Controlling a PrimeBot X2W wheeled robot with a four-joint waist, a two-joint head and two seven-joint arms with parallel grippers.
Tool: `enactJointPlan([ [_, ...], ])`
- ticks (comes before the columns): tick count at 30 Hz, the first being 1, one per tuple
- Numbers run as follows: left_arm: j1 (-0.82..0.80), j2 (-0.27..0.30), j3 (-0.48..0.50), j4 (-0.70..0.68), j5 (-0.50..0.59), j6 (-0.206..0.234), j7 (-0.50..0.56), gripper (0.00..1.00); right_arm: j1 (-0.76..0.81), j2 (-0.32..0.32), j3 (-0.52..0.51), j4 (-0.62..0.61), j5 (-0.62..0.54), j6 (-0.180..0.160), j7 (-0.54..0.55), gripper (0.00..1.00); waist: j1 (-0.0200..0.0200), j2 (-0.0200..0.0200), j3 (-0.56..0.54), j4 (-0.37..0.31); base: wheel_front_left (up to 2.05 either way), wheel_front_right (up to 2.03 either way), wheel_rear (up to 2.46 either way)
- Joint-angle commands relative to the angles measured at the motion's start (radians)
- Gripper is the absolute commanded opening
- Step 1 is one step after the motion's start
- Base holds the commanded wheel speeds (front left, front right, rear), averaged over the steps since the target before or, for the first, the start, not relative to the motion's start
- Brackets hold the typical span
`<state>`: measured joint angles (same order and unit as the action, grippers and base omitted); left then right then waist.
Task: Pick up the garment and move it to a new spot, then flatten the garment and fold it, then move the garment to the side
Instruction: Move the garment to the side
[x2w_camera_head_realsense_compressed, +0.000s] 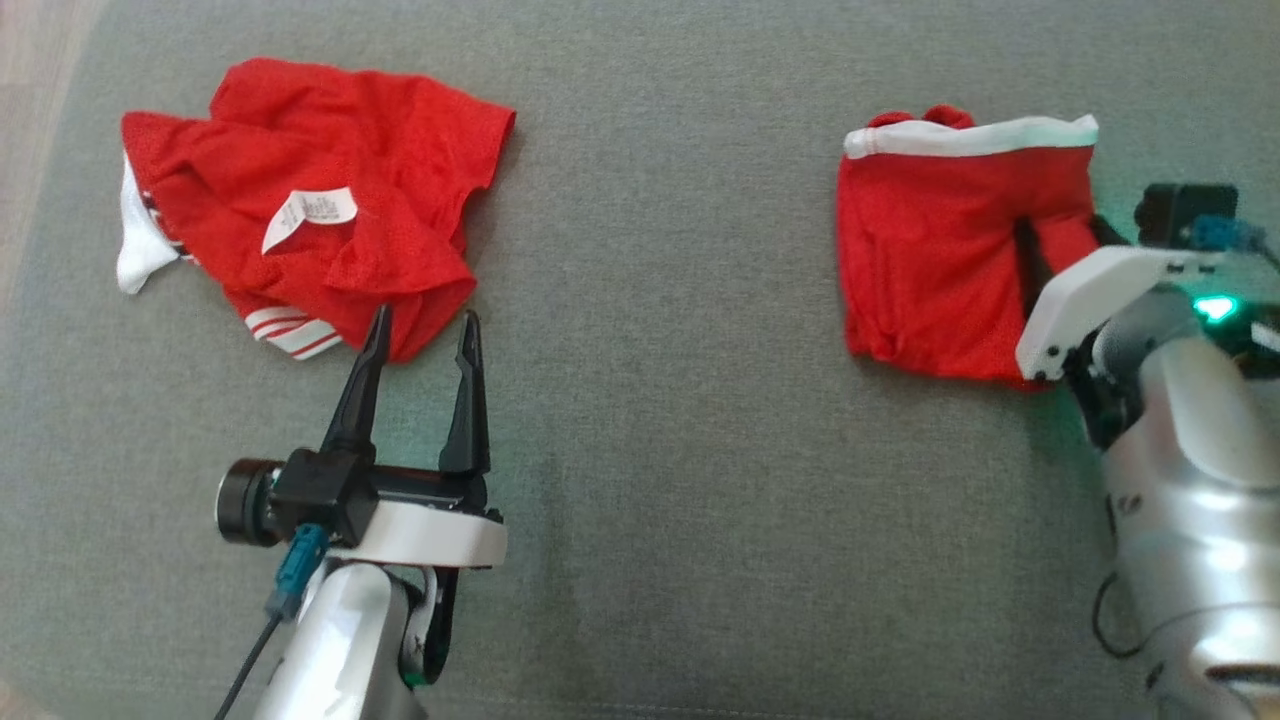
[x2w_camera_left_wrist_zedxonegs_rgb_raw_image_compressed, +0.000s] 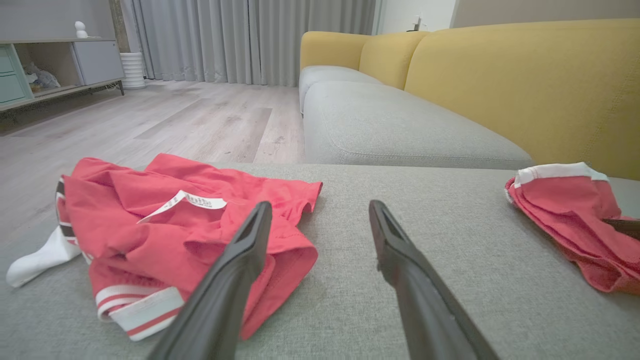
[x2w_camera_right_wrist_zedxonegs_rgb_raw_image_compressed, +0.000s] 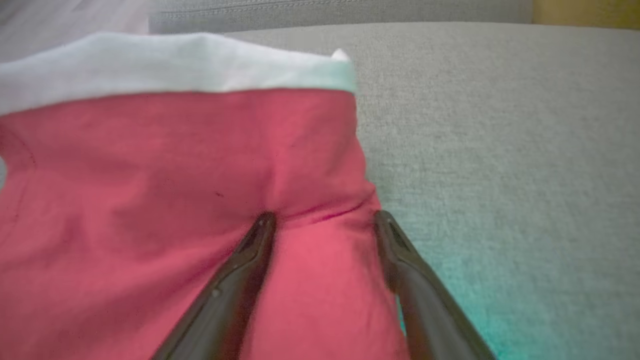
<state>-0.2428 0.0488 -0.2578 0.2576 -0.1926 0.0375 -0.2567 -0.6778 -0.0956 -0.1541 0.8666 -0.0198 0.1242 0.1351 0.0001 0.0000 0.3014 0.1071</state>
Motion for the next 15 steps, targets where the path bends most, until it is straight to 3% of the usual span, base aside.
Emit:
enactJointPlan([
  [1,-0.031,0.002,0.026,-0.026,0.006,0.000,-0.005,1.00,-0.025,-0.002,0.035,0.027,-0.009,0.007,0.030,1.00,-0.0001,0.0000,0.006,0.008,0.00,0.00,0.00],
  [4,-0.035,0.002,0.027,-0.025,0.006,0.002,-0.005,1.00,-0.044,-0.007,0.052,0.095,0.005,0.007,0.058,1.00,-0.0001,0.0000,0.005,0.009,0.00,0.00,0.00],
  [5,-0.036,0.002,0.028,-0.025,0.006,0.002,-0.005,1.00,-0.050,-0.005,0.060,0.114,0.020,0.007,0.064,0.82,-0.0001,0.0000,0.004,0.008,0.00,0.00,0.00],
  [6,-0.036,0.002,0.029,-0.025,0.005,0.003,-0.005,1.00,-0.056,-0.001,0.068,0.129,0.040,0.007,0.069,0.20,-0.0001,0.0000,0.002,0.006,0.00,0.00,0.00],
  [7,-0.036,0.002,0.030,-0.026,0.006,0.004,-0.005,1.00,-0.062,0.001,0.083,0.141,0.057,0.007,0.070,0.00,-0.0001,0.0000,-0.001,0.003,0.00,0.00,0.00],
  [10,-0.033,0.002,0.035,-0.027,0.007,0.006,-0.005,1.00,-0.074,-0.003,0.131,0.152,0.098,0.007,0.051,0.00,-0.0001,0.0000,-0.011,-0.010,0.00,0.00,0.00],
  [15,-0.027,0.002,0.044,-0.028,0.009,0.005,-0.005,1.00,-0.082,-0.068,0.249,0.136,0.121,0.007,-0.010,0.00,-0.0001,0.0000,-0.032,-0.040,0.00,0.00,0.00],
])
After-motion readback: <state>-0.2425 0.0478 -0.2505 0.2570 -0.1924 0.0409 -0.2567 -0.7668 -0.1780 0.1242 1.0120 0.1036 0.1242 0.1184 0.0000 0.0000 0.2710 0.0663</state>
